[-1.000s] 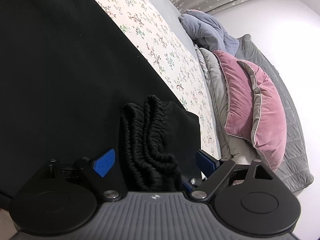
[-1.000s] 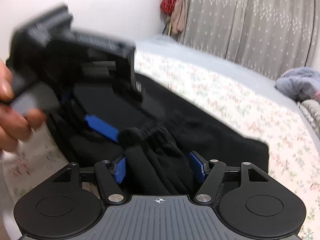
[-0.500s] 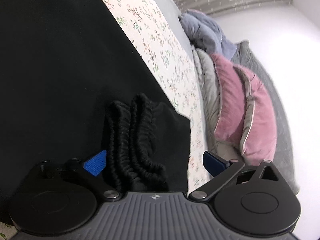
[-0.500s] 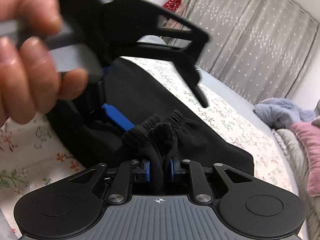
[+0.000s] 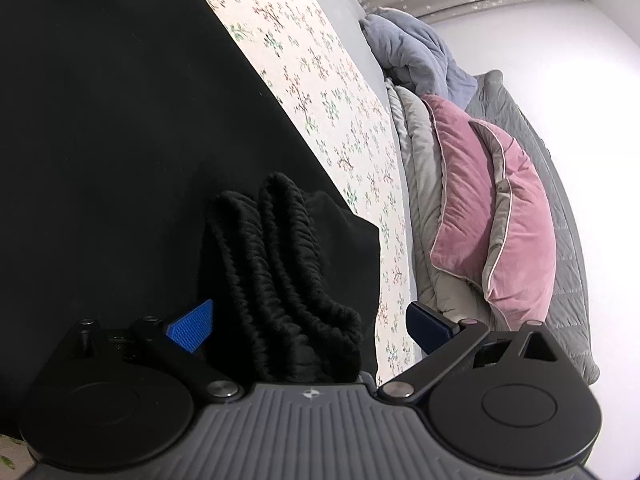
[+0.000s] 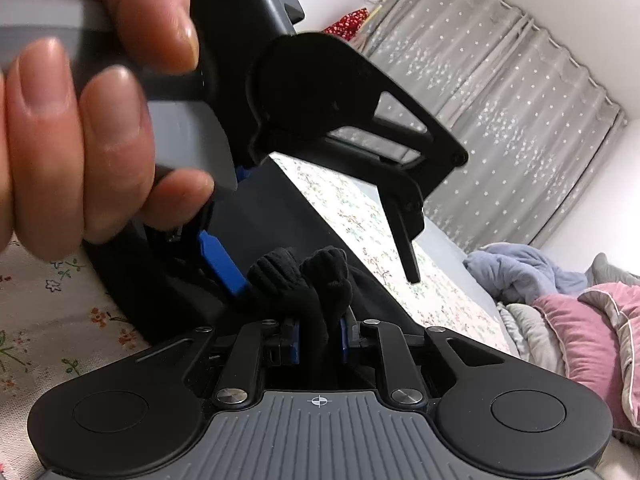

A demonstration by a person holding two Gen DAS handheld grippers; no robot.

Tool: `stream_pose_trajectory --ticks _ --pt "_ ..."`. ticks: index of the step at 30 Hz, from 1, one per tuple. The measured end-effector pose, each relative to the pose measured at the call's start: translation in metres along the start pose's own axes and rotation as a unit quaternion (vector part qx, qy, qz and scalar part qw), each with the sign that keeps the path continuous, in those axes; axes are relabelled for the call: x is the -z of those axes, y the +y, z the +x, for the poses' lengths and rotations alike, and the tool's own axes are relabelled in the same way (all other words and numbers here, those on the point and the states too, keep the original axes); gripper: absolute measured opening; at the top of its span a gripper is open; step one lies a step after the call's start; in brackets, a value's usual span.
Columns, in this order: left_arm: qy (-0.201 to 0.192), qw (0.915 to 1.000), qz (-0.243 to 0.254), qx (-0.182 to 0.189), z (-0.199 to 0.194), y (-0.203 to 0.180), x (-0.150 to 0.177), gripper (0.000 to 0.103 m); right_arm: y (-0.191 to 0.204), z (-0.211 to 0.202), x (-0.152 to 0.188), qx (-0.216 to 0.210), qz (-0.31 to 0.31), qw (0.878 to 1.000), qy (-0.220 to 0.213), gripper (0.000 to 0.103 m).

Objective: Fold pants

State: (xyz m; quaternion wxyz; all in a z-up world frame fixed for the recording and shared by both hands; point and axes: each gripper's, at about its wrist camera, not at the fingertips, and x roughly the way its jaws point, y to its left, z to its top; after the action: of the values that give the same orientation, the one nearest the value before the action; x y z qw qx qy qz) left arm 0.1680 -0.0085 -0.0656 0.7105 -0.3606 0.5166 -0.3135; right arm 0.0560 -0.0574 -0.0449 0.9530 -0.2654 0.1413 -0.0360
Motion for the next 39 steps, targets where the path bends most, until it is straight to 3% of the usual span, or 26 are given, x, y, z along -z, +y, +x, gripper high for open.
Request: stream_pose_trajectory --ticks 11,13,14,15,16,20,22,25,32,35,36,37,39 --pt "0.001 0.9996 0.024 -0.014 0.008 -0.010 0.003 0.103 0.015 -0.011 0.003 0.025 -0.009 1.000 -0.011 0.016" --pt "-0.014 0.9984 0.045 -0.032 0.010 -0.014 0.001 0.074 0.022 -0.014 0.005 0.031 -0.023 0.999 -0.015 0.016" --pt "-0.016 0.9972 0.057 -0.044 0.012 -0.017 0.000 0.067 0.025 -0.015 0.005 0.033 -0.029 0.999 -0.015 0.016" --pt "-0.021 0.9956 0.070 -0.058 0.013 -0.018 -0.001 0.053 0.028 -0.016 0.005 0.034 -0.036 0.999 -0.014 0.015" --pt "-0.025 0.9941 0.081 -0.067 0.014 -0.020 -0.001 0.049 0.032 -0.016 0.006 0.035 -0.042 0.998 -0.014 0.015" --pt "-0.041 0.9877 0.121 -0.091 0.012 -0.030 0.000 0.040 0.039 -0.018 0.006 0.030 -0.048 0.998 -0.015 0.016" --pt "-0.058 0.9837 0.139 -0.098 0.006 -0.036 -0.002 0.039 0.038 -0.019 0.005 0.022 -0.039 0.999 -0.010 0.023" --pt "-0.085 0.9800 0.152 -0.096 -0.009 -0.044 -0.011 0.037 0.038 -0.022 0.004 0.027 -0.033 0.999 -0.004 0.049" --pt "-0.139 0.9738 0.152 -0.097 -0.050 -0.041 -0.034 0.036 0.019 -0.020 0.013 0.047 0.019 0.998 0.041 0.049" --pt "-0.142 0.9735 0.145 -0.106 -0.056 -0.032 -0.038 0.036 0.011 -0.010 0.021 0.055 0.056 0.994 0.078 0.043" --pt "-0.142 0.9732 0.143 -0.111 -0.057 -0.029 -0.039 0.036 0.009 -0.007 0.024 0.052 0.069 0.992 0.091 0.033" --pt "-0.143 0.9727 0.141 -0.116 -0.058 -0.028 -0.040 0.036 0.008 -0.005 0.026 0.047 0.078 0.991 0.098 0.014" --pt "-0.145 0.9714 0.146 -0.119 -0.065 -0.029 -0.045 0.035 0.011 -0.006 0.025 0.045 0.081 0.991 0.094 0.011"
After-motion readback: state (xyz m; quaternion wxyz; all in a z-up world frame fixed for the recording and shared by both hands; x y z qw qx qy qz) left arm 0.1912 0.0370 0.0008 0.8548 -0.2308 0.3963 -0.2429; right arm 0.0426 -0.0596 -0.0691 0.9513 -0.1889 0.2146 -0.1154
